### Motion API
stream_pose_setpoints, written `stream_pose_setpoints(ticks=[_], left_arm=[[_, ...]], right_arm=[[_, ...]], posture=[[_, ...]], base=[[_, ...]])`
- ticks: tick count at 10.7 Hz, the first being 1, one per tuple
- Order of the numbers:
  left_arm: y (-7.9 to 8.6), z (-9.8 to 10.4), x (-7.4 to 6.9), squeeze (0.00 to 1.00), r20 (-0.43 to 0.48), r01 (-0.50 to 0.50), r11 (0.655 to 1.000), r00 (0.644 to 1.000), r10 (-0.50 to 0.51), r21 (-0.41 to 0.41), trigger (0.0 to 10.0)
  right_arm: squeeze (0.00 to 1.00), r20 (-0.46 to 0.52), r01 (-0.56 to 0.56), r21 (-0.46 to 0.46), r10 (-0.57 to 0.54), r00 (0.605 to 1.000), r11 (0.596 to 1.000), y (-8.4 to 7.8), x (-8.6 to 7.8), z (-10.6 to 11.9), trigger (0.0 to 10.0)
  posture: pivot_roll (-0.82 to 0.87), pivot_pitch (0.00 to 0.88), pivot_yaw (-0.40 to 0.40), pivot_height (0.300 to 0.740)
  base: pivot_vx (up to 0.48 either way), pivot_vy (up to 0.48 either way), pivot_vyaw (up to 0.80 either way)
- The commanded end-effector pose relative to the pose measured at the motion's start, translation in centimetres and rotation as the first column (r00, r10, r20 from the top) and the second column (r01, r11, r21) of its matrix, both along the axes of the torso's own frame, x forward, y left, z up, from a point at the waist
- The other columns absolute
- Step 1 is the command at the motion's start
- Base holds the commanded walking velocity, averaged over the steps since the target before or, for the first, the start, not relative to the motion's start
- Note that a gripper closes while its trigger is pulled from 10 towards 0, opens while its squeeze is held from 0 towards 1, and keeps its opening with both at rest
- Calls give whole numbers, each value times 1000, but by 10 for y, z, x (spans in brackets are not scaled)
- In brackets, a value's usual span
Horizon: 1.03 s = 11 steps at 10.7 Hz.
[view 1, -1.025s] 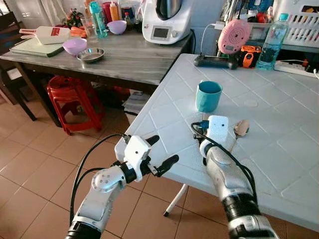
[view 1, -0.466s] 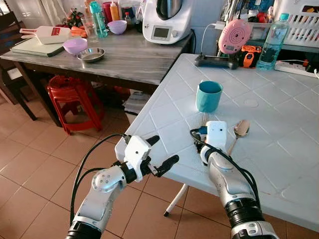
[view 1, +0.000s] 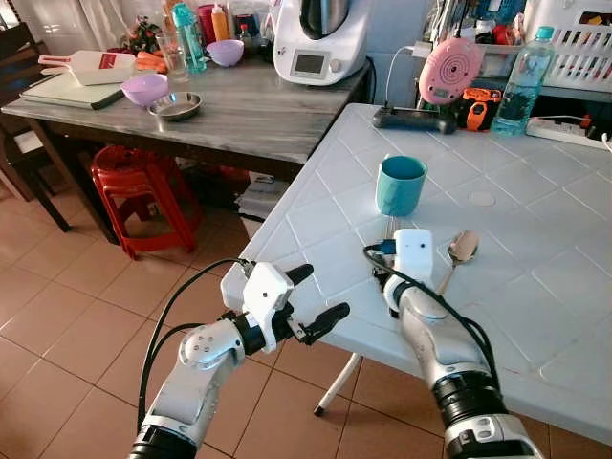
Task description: Setting the table
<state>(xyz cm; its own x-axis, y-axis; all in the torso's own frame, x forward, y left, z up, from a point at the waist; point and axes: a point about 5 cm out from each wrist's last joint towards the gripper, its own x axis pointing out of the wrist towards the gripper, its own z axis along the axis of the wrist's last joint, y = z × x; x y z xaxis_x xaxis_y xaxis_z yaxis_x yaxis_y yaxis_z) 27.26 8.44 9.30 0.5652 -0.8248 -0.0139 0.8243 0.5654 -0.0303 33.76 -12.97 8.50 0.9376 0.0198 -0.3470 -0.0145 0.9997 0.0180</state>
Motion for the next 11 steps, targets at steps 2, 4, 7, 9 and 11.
stream_pose_setpoints(ticks=[2,4,7,9,11], left_arm=[[0,3,0,0,7,19,1000,1000,-19,11,10000],[0,2,-1,0,5,27,999,1000,-27,17,10000],[-1,1,-2,0,-5,49,999,999,-49,19,10000],[-1,1,-2,0,-7,50,999,999,-50,20,10000],[3,0,1,0,3,2,999,1000,-2,36,10000]], right_arm=[[0,-77,36,42,-32,996,998,-5,-3,-12,0],[0,-83,44,45,-40,996,998,-6,-3,-13,0],[0,-107,58,71,-50,993,996,-8,-4,-17,0],[0,-112,65,85,-55,992,994,-8,-5,-18,0],[0,-88,97,107,-87,992,989,-8,-5,-13,0]], posture=[[12,0,62,740],[11,1,64,740],[11,1,65,740],[10,0,65,740],[8,0,66,740]], base=[[0,0,0],[0,0,0],[0,0,0],[0,0,0],[0,0,0]])
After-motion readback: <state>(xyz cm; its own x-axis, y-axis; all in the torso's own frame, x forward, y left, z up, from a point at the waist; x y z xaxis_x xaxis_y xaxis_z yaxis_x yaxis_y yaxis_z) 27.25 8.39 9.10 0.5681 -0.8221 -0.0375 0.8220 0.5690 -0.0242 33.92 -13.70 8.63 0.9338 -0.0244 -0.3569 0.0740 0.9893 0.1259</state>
